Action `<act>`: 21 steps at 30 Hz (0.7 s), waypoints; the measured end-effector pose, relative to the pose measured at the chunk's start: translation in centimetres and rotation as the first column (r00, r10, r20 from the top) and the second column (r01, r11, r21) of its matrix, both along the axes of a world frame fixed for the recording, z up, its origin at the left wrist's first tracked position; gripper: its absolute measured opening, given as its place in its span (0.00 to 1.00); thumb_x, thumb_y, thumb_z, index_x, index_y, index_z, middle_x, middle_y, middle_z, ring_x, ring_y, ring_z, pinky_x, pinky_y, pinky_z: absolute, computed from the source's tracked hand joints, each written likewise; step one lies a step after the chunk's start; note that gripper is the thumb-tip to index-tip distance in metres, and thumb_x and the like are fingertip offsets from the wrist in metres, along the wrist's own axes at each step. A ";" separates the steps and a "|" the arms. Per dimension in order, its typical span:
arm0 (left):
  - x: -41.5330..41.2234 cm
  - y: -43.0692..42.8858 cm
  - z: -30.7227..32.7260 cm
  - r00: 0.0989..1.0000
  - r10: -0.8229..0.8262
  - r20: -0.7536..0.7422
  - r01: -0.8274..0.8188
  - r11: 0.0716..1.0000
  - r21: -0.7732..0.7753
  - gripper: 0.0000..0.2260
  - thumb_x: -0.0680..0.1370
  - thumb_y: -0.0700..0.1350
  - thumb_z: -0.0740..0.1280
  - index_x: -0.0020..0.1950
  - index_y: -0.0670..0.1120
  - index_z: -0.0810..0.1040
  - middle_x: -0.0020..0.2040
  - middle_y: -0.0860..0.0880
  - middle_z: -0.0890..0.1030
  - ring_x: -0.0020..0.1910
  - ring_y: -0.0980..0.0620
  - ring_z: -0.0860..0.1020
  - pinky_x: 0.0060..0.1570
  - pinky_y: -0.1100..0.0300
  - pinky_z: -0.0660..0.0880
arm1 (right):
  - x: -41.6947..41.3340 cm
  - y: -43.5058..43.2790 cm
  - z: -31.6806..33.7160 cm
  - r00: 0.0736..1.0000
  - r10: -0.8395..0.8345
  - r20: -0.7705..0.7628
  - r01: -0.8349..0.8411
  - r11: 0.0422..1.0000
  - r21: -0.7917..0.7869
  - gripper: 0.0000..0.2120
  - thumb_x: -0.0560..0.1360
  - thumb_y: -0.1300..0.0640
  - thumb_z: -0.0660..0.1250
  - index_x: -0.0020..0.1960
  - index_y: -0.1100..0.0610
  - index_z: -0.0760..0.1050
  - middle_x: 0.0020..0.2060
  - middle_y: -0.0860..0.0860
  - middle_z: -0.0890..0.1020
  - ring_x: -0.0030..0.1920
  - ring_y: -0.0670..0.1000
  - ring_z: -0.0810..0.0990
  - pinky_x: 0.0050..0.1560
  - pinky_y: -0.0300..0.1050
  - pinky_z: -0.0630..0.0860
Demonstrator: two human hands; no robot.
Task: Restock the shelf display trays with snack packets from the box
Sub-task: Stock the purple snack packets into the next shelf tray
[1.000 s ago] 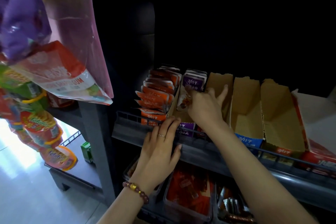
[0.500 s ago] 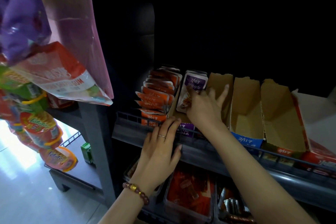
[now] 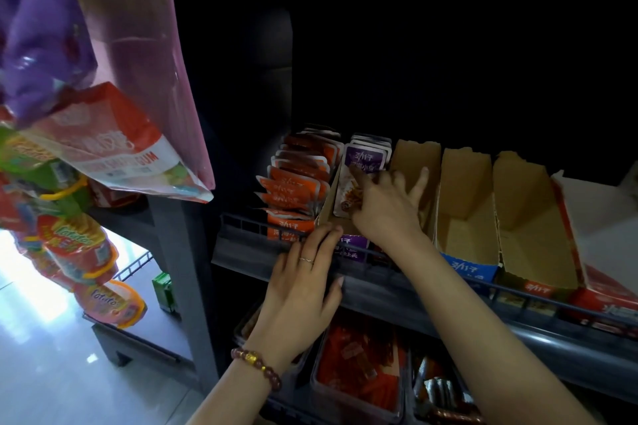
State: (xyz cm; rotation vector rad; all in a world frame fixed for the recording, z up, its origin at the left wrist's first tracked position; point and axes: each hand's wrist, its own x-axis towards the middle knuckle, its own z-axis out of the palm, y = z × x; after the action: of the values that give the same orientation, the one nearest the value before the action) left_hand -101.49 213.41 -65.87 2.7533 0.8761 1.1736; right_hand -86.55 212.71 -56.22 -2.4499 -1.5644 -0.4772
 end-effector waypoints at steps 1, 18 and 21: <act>0.0 0.0 0.0 1.000 0.000 -0.001 0.000 1.000 -0.002 0.27 0.76 0.53 0.56 0.74 0.49 0.61 0.71 0.53 0.61 0.61 0.54 0.68 0.56 0.57 0.71 | 0.0 0.0 0.0 1.000 0.003 -0.002 -0.003 1.000 0.003 0.34 0.76 0.46 0.62 0.77 0.45 0.50 0.69 0.56 0.66 0.73 0.58 0.56 0.68 0.67 0.33; -0.1 -0.1 0.2 1.000 -0.008 -0.023 0.008 1.000 -0.016 0.27 0.75 0.51 0.57 0.75 0.47 0.60 0.72 0.52 0.61 0.64 0.55 0.66 0.59 0.61 0.65 | -0.4 0.1 0.0 0.991 -0.002 0.134 0.021 0.990 -0.137 0.11 0.75 0.49 0.62 0.54 0.50 0.78 0.61 0.51 0.76 0.73 0.58 0.54 0.66 0.69 0.29; -0.1 -0.2 0.2 1.000 -0.007 -0.019 0.006 1.000 -0.021 0.28 0.75 0.52 0.57 0.74 0.47 0.61 0.72 0.52 0.61 0.64 0.55 0.66 0.59 0.61 0.65 | -0.6 0.4 0.2 0.990 -0.050 0.133 0.071 0.985 -0.158 0.13 0.72 0.50 0.67 0.57 0.49 0.77 0.65 0.54 0.72 0.74 0.59 0.53 0.66 0.70 0.30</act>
State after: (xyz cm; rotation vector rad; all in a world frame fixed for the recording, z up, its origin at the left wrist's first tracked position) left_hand -101.62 213.18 -65.65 2.7533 0.8755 1.1323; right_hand -87.11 213.06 -56.07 -2.6431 -1.6422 -0.5480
